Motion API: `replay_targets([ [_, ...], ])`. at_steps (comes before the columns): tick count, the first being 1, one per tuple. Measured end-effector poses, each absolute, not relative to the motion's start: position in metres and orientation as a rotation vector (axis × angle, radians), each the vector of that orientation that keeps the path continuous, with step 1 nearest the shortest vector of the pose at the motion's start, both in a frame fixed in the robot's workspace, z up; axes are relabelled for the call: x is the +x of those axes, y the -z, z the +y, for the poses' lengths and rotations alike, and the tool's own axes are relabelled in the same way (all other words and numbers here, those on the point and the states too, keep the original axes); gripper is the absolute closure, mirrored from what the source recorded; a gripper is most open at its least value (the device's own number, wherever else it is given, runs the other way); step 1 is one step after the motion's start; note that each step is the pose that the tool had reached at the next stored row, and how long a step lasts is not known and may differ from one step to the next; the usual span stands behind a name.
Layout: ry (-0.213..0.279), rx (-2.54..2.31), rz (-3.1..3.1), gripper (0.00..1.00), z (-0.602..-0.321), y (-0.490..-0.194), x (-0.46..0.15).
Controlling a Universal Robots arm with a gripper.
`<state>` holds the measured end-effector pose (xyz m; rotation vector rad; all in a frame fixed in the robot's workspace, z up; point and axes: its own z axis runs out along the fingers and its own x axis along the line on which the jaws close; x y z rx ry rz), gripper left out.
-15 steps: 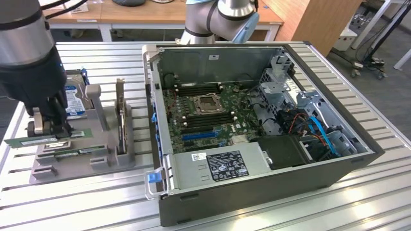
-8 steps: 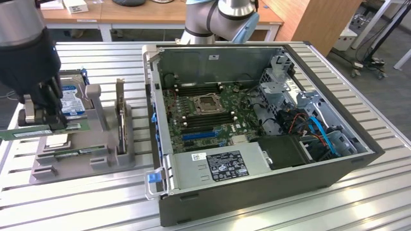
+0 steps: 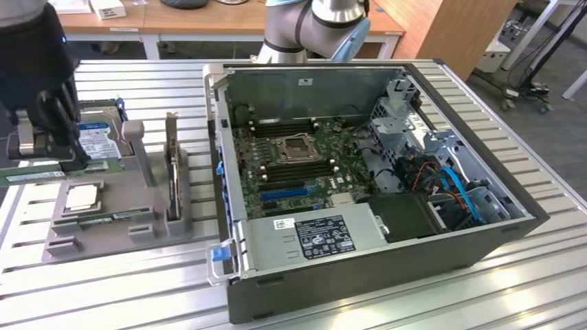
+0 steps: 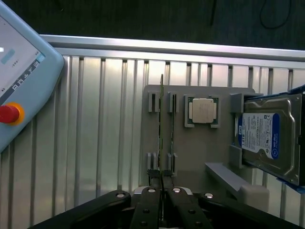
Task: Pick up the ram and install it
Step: 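Pick up the ram and move it above insertion slot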
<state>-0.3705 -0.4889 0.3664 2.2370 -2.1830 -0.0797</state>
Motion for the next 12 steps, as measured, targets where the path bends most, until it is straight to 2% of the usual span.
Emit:
replay_targets([
  [12, 0.08, 2.237, -2.183, 0.88, -0.489, -0.405, -0.37],
])
